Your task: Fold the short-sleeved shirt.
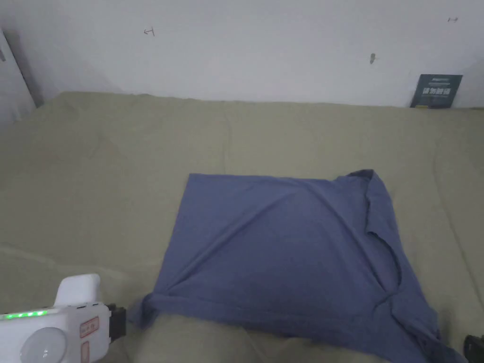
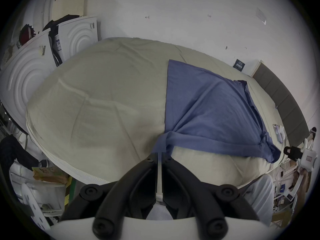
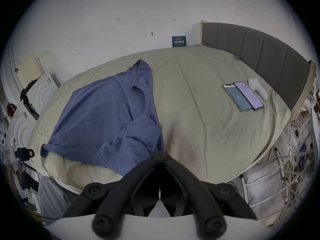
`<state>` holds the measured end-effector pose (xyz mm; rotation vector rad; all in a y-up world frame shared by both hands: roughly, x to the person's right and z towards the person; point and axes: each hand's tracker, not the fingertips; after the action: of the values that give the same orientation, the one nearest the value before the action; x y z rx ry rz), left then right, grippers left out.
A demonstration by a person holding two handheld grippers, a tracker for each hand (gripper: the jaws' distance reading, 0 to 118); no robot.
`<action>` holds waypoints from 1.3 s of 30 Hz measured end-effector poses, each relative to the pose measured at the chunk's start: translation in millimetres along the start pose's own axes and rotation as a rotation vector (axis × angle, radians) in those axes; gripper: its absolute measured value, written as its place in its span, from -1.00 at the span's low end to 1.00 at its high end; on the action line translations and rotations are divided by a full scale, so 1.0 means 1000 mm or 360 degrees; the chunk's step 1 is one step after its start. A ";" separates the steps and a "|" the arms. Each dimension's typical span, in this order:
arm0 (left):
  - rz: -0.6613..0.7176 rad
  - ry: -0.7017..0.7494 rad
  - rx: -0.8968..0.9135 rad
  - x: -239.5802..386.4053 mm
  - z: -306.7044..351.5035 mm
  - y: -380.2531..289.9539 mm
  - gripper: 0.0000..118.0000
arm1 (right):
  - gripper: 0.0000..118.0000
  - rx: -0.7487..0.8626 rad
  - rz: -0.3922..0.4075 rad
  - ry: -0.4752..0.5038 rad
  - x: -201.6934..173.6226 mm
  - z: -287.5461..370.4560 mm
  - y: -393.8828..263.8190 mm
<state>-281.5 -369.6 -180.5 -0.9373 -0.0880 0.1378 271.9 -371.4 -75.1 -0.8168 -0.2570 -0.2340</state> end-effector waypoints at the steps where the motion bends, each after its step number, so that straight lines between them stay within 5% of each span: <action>1: 0.0011 -0.0001 -0.0014 -0.001 -0.001 0.000 -0.92 | -0.99 -0.0012 0.0000 0.0013 0.000 -0.002 0.000; 15: 0.0038 -0.0051 -0.0087 0.001 -0.020 0.000 -0.91 | -0.99 -0.0033 0.0015 0.0036 -0.006 -0.007 -0.001; 16: 0.0033 -0.0051 -0.0086 0.002 -0.021 0.000 -0.45 | -0.99 -0.0037 0.0016 0.0036 -0.006 -0.007 -0.002; 17: 0.0020 -0.0016 -0.0089 0.003 -0.024 0.000 0.39 | -0.99 -0.0037 0.0016 0.0034 -0.005 -0.008 -0.002; 18: 0.0003 0.0019 -0.0127 0.003 -0.030 0.000 1.00 | -0.99 -0.0040 0.0015 0.0033 -0.005 -0.008 -0.002; 27: -0.0133 0.0063 -0.0153 0.002 -0.067 0.015 0.84 | -0.99 -0.0076 0.0011 0.0029 -0.002 -0.010 -0.005; 28: -0.0160 0.0139 -0.0156 0.006 -0.068 0.014 0.37 | -0.99 -0.0080 0.0010 0.0028 -0.001 -0.011 -0.006; 29: -0.0181 0.0131 -0.0160 0.007 -0.068 0.016 -0.41 | -0.99 -0.0089 0.0013 0.0025 0.000 -0.011 -0.007; 30: -0.0167 0.0104 -0.0151 0.006 -0.068 0.017 -0.97 | -0.99 -0.0092 0.0019 0.0023 0.000 -0.011 -0.007; 39: -0.0057 0.0042 -0.0073 0.003 -0.059 0.014 -0.98 | -0.94 -0.0066 0.0009 0.0031 0.012 -0.010 -0.010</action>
<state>-271.8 -407.9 -226.7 -0.9828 -0.0840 0.0909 281.5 -386.6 -70.6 -0.8561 -0.2323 -0.2426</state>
